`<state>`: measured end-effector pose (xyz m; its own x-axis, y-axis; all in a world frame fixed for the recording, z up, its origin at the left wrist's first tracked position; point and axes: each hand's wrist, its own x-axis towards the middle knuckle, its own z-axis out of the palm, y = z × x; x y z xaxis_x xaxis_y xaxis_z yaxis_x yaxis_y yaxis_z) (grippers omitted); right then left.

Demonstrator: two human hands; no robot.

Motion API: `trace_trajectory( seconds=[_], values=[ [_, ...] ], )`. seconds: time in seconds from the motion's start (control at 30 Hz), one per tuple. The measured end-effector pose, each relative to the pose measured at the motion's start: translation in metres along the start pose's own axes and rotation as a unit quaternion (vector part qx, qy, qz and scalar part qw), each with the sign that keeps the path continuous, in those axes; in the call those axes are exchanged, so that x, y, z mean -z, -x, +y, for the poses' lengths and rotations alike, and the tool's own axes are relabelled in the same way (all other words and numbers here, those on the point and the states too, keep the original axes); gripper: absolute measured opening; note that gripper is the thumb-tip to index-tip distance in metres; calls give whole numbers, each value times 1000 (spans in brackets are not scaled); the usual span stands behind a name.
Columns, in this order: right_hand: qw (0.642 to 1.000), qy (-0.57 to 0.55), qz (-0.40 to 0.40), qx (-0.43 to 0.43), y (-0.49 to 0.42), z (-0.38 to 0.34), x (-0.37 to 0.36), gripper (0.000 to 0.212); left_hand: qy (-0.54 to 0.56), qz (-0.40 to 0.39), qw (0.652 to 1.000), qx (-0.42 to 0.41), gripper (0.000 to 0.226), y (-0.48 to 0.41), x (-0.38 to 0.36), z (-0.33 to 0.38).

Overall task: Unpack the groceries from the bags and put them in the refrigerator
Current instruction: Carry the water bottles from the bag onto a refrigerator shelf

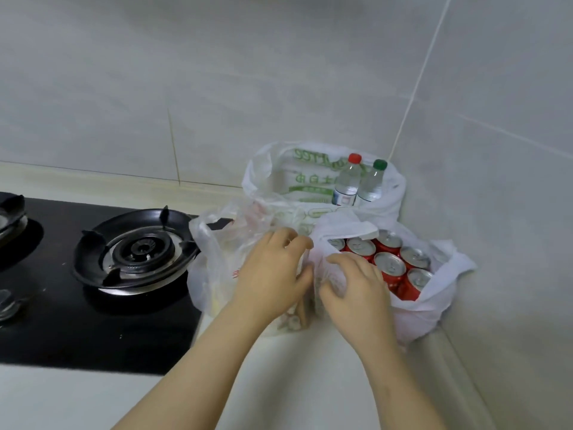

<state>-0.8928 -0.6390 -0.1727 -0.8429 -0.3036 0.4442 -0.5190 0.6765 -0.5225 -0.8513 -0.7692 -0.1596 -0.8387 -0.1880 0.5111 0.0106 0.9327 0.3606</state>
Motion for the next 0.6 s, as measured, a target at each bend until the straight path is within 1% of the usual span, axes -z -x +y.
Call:
trace_trajectory(
  seconds=[0.07, 0.17, 0.23, 0.33, 0.47, 0.53, 0.6],
  values=[
    [1000, -3, -9, 2, -14, 10, 1, 34, -10, 5, 1000, -6, 37, -17, -4, 2],
    [1000, -6, -22, 11, -37, 21, 5, 38, -20, 10, 1000, -3, 30, -40, -12, 2],
    [999, -14, -34, 10, -52, 26, 6, 35, -33, 10, 999, -10, 27, -54, -18, 3],
    [999, -15, -21, 20, -78, 35, 9, 34, -40, -9, 999, -2, 31, -75, -27, 1],
    [999, -15, -16, 32, -124, 41, 14, 35, -19, 1, 1000, -4, 33, -108, -39, -3],
    [999, -19, 0, 37, -152, 46, 14, 34, -14, -7, 1000, -7, 34, -132, -46, -3],
    [999, -20, -1, 32, -180, 53, 11, 33, -9, -15, 1000, -9, 33, -159, -53, -3]
  ],
)
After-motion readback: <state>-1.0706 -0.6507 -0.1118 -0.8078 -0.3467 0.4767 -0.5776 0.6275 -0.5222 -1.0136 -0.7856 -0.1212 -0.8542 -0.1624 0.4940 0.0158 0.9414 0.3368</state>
